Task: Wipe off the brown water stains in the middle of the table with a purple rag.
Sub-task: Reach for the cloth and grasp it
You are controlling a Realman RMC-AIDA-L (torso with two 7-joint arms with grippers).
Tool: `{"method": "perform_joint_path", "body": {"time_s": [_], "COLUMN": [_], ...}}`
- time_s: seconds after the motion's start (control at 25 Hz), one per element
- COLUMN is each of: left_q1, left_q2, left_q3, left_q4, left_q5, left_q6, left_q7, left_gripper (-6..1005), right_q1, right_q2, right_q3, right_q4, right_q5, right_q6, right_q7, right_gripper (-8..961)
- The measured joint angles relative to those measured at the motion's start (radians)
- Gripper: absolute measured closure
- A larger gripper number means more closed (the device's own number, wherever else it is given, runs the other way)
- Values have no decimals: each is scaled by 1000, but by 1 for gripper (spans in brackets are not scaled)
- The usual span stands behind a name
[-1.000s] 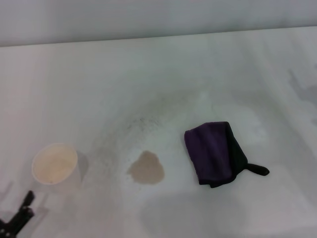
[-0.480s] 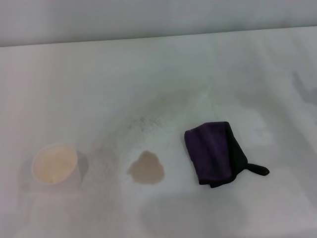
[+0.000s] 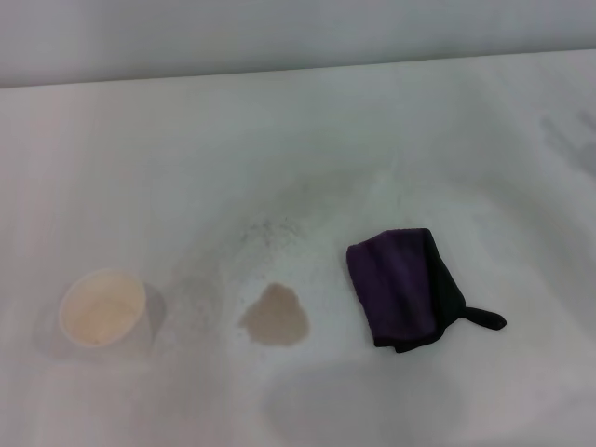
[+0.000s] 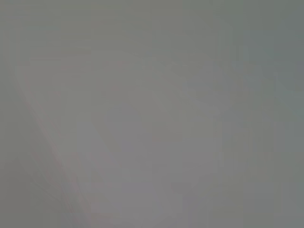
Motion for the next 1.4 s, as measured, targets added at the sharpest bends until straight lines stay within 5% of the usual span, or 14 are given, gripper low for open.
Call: {"method": "perform_joint_path", "body": {"time_s": [0.36, 0.68, 1.0, 1.4], "left_q1": [-66, -83, -84, -79], "left_q2": [7, 7, 6, 11], "left_q3": [4, 4, 6, 6], "left_q4": [56, 103, 116, 133], "left_q5": [0, 2, 21, 23], "left_q6": [-7, -21, -23, -38], "left_q7": [-3, -3, 3, 11], "left_gripper": [105, 105, 104, 106], "right_q1": [20, 21, 81, 166], "right_q2": [-10, 0, 6, 15], "right_q3": [-70, -433, -839, -1147], "right_q4": [-545, -987, -1108, -1022], "right_q5": [-620, -978, -1128, -1231], "right_q6": [-17, 132, 173, 186], "right_q7": [723, 1151, 1418, 1662], "right_gripper": [144, 144, 164, 192]}}
